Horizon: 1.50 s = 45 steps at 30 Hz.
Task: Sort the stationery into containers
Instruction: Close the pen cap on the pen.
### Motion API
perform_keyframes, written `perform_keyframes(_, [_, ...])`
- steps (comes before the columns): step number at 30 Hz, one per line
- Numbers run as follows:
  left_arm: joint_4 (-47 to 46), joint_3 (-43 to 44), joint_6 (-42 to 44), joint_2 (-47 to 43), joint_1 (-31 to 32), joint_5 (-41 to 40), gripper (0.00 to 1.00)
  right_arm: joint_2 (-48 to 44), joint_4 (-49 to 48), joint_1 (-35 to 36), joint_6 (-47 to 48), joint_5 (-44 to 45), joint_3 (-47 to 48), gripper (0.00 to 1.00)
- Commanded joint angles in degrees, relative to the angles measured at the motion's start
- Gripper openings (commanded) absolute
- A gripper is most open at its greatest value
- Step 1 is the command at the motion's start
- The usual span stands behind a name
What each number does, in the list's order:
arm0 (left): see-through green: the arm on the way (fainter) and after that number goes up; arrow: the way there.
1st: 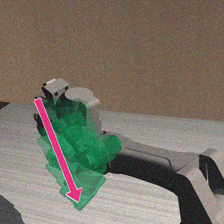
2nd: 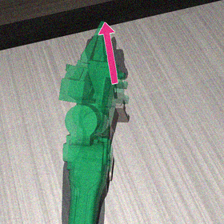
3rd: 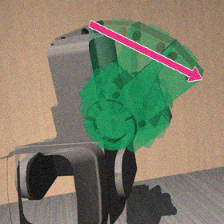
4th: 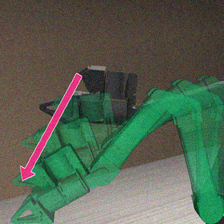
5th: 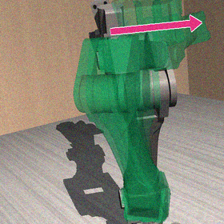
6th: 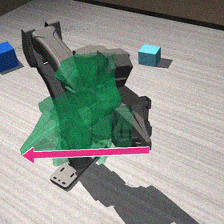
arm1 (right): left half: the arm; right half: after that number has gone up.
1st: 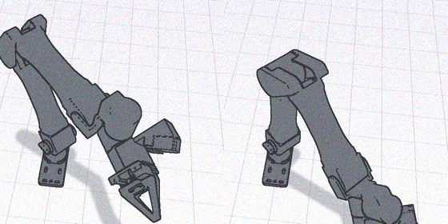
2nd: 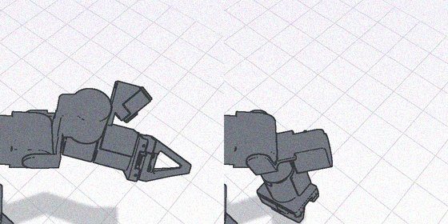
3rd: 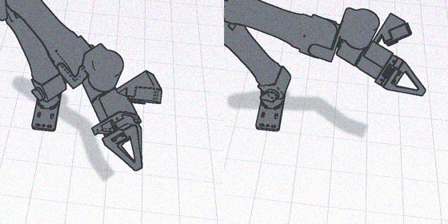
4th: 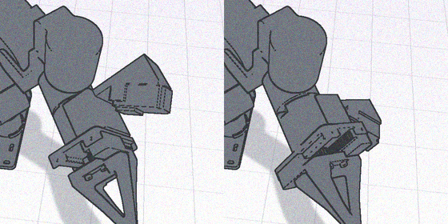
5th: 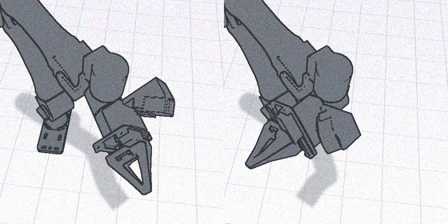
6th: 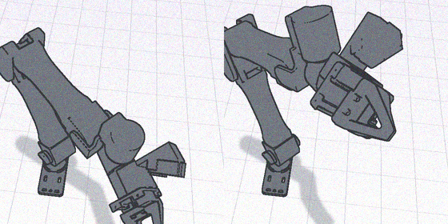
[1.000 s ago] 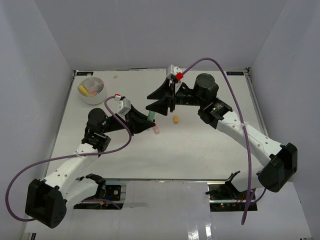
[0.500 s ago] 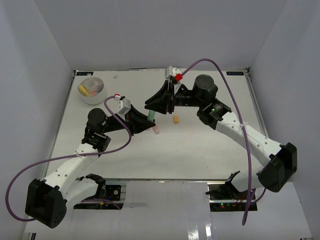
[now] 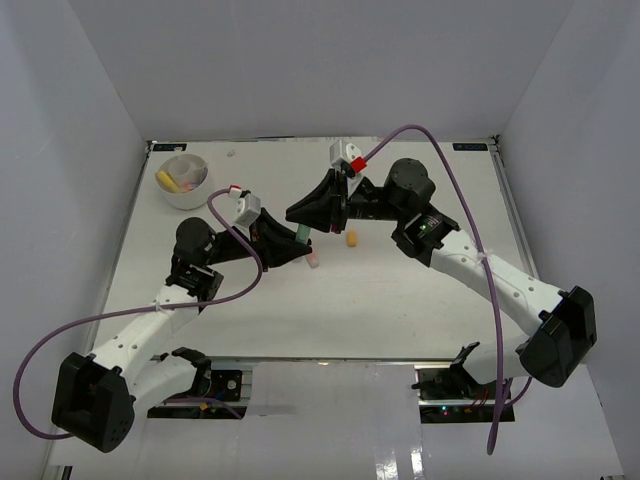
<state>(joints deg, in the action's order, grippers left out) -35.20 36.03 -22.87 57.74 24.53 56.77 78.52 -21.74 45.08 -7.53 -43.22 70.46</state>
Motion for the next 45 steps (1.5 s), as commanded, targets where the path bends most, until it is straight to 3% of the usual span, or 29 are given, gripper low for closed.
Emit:
perform_keyframes(1, [-8.2,2.7,-1.4,-0.9,-0.1,-1.8,0.00,0.0,4.7,1.3,0.8,-0.6,-3.6,0.21])
perform_keyframes(7, [-8.2,4.3,-1.2,-0.8,-0.1,-2.5,0.00,0.1,6.9,1.5,1.8,0.4,-5.3,0.20])
perform_keyframes(12, [-8.7,5.9,-0.1,-0.7,-0.1,-3.1,0.00,-0.1,8.0,1.4,1.9,1.3,-7.6,0.08])
perform_keyframes(23, [-12.5,10.4,-0.2,2.2,-0.1,-3.2,0.00,0.7,11.3,2.3,2.3,0.2,-10.2,0.08])
perform_keyframes(35, [-8.9,16.1,5.7,1.9,-0.1,-4.6,0.00,0.9,16.6,2.6,3.9,0.9,-11.3,0.08])
perform_keyframes(45, [-2.9,10.3,5.4,0.4,-0.1,-1.2,0.00,-1.6,15.3,2.6,5.2,4.1,-8.1,0.10])
